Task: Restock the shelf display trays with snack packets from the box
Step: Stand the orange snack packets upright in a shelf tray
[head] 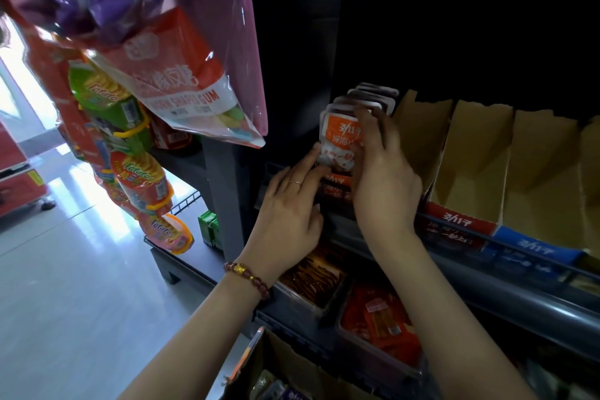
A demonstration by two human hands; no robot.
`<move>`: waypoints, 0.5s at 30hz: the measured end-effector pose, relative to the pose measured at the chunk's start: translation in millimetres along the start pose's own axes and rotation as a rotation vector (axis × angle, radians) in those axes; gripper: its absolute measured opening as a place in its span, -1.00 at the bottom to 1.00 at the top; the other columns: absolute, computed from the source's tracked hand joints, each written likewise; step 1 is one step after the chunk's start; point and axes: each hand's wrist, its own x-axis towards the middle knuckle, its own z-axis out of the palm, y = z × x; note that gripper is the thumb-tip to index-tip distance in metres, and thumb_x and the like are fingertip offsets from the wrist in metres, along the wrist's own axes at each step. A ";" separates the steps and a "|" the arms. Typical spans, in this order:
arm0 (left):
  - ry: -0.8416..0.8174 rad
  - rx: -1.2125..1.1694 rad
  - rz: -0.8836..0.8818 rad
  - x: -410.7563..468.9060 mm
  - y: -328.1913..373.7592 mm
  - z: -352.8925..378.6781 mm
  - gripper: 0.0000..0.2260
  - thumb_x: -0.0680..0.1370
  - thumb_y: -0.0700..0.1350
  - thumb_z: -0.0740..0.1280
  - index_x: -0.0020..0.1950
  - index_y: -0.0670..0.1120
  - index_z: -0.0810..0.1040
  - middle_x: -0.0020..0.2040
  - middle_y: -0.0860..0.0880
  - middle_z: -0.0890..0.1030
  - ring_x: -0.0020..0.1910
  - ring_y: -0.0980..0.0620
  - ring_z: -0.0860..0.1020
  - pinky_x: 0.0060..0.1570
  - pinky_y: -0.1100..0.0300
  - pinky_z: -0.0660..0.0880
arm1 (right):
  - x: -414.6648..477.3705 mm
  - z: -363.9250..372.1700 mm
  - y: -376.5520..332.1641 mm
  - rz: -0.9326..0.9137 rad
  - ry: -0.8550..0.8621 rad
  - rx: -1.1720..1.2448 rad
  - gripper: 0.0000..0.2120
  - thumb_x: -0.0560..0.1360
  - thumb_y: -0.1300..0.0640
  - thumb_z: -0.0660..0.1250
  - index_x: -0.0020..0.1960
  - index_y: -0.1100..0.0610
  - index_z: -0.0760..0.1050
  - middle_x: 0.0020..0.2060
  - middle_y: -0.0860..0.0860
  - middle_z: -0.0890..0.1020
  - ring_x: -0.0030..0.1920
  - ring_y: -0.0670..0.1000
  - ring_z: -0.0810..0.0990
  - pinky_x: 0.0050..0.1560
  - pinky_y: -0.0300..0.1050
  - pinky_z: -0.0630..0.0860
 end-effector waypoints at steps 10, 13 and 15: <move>0.036 -0.319 -0.108 13.8 5.2 5.1 -0.72 0.44 -0.16 0.22 0.15 -0.11 0.45 0.49 -0.03 0.30 0.38 0.04 0.35 0.36 -0.01 0.30 | -17.7 5.2 -8.7 -0.028 -0.029 0.119 -0.33 0.59 0.11 0.18 0.53 0.09 -0.17 0.45 0.30 0.22 0.27 0.26 0.47 0.06 0.16 0.56; 0.057 -0.255 -0.096 16.4 5.5 9.2 -0.77 0.44 -0.17 0.27 0.08 -0.11 0.46 0.30 -0.02 0.50 0.21 0.05 0.48 0.26 -0.07 0.35 | -18.8 5.1 -10.4 -0.025 -0.029 0.152 -0.26 0.58 0.10 0.22 0.52 0.08 -0.24 0.43 0.27 0.29 0.23 0.22 0.50 0.08 0.16 0.54; 0.058 -0.204 -0.089 16.9 3.6 11.6 -0.78 0.44 -0.13 0.28 0.08 -0.11 0.47 0.19 0.01 0.55 0.12 0.07 0.52 0.25 -0.07 0.35 | -18.9 4.1 -10.4 -0.025 -0.038 0.155 -0.27 0.58 0.09 0.20 0.53 0.08 -0.24 0.42 0.27 0.30 0.22 0.23 0.51 0.06 0.17 0.55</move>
